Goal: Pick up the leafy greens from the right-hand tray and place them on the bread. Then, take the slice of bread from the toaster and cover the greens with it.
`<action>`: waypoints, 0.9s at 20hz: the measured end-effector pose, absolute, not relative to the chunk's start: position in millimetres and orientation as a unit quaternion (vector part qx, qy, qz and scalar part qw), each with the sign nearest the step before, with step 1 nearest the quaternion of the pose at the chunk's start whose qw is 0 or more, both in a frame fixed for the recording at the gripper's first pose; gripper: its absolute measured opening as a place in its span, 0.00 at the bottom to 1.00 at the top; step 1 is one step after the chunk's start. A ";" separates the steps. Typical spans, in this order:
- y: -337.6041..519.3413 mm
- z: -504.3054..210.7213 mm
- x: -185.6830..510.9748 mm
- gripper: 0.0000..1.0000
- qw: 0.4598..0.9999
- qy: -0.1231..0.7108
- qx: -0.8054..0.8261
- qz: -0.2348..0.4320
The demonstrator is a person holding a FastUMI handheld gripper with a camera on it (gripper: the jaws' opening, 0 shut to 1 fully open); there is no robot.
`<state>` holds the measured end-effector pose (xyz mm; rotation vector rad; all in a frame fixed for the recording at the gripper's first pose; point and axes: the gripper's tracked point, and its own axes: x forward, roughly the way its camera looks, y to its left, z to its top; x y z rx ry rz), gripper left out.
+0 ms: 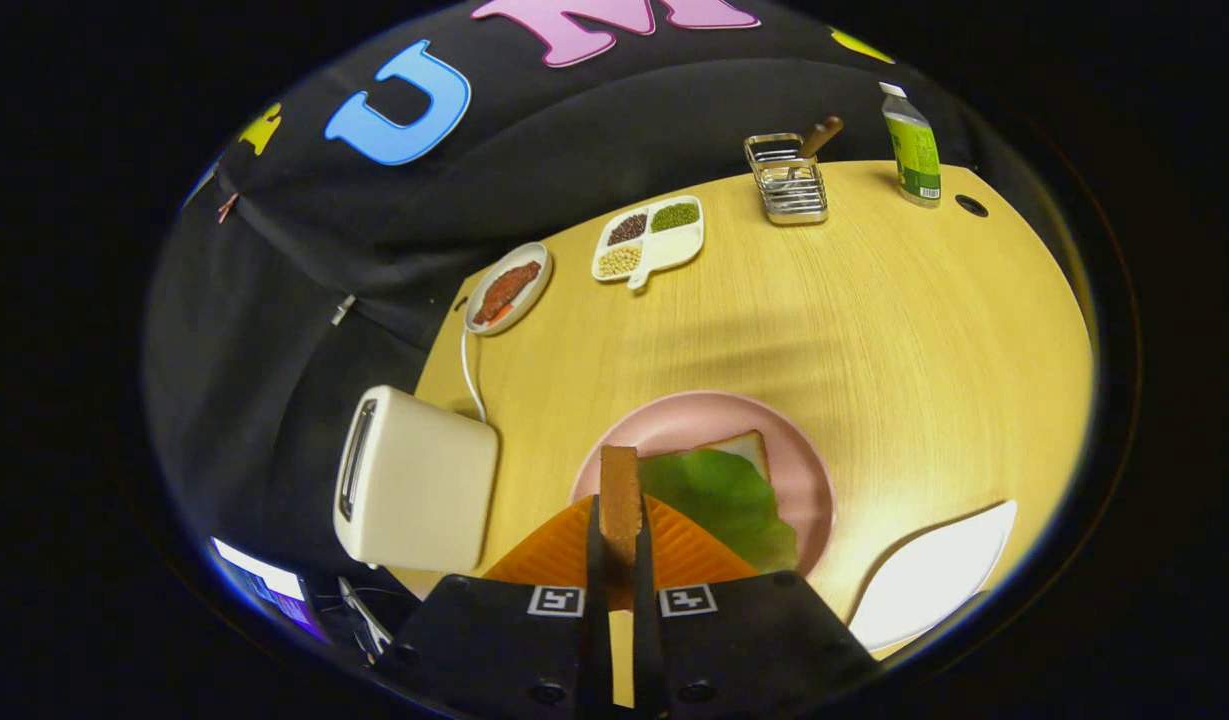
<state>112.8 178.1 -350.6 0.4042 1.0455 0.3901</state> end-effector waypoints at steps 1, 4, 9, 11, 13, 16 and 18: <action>169.4 -358.9 115.1 0.13 0.834 0.494 0.173 0.175; 158.2 -376.2 115.9 0.17 0.840 0.495 0.139 0.175; 144.6 -399.3 121.9 0.27 0.851 0.489 0.070 0.178; 138.2 -402.6 124.7 0.43 0.859 0.479 0.046 0.174; 131.5 -406.0 125.0 0.60 0.867 0.466 0.009 0.176; 129.6 -407.7 127.0 0.70 0.875 0.453 0.000 0.170; 130.1 -408.4 123.9 0.71 0.877 0.453 0.012 0.160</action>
